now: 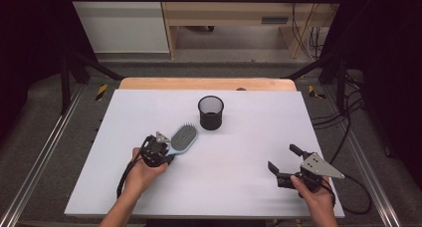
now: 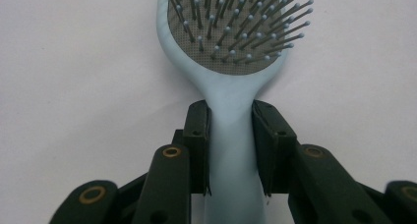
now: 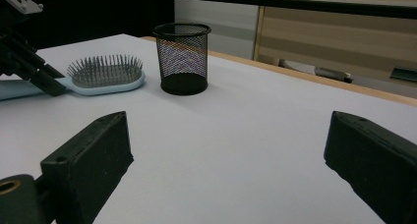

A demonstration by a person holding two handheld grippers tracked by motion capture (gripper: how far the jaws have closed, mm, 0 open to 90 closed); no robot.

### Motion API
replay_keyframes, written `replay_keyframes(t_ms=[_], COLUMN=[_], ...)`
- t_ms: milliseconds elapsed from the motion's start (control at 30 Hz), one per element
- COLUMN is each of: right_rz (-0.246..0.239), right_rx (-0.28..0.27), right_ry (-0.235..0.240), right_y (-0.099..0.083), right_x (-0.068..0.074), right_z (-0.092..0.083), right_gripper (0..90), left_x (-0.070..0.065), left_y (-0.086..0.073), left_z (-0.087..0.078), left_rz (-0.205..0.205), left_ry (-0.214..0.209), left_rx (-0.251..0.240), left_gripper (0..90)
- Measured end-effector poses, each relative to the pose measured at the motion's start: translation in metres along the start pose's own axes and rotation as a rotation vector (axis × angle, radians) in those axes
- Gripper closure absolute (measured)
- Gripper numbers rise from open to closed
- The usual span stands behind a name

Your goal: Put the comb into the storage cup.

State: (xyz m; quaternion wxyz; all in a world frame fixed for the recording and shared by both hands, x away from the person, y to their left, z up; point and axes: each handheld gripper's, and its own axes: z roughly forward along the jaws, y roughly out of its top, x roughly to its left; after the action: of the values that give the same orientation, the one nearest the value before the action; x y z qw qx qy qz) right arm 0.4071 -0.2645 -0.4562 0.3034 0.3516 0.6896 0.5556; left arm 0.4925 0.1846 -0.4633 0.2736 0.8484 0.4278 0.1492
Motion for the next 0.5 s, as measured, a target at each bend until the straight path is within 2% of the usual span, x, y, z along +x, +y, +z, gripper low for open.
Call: replay_keyframes(t_ms=[267, 500], right_rz=[-0.001, -0.001], right_rx=[-0.002, -0.001], right_ry=[-0.001, 0.0], right_y=[0.0001, 0.0001], right_x=[-0.0001, 0.0001], right_z=[-0.0004, -0.0002], right_gripper=[4.0, 4.0], left_x=[0.001, 0.0034], left_y=[-0.0021, -0.0027], left_z=[-0.0022, -0.0101], left_rz=[-0.008, -0.001], left_ry=[-0.01, -0.008], left_rx=[-0.022, -0.074], left_gripper=[69.8, 69.8])
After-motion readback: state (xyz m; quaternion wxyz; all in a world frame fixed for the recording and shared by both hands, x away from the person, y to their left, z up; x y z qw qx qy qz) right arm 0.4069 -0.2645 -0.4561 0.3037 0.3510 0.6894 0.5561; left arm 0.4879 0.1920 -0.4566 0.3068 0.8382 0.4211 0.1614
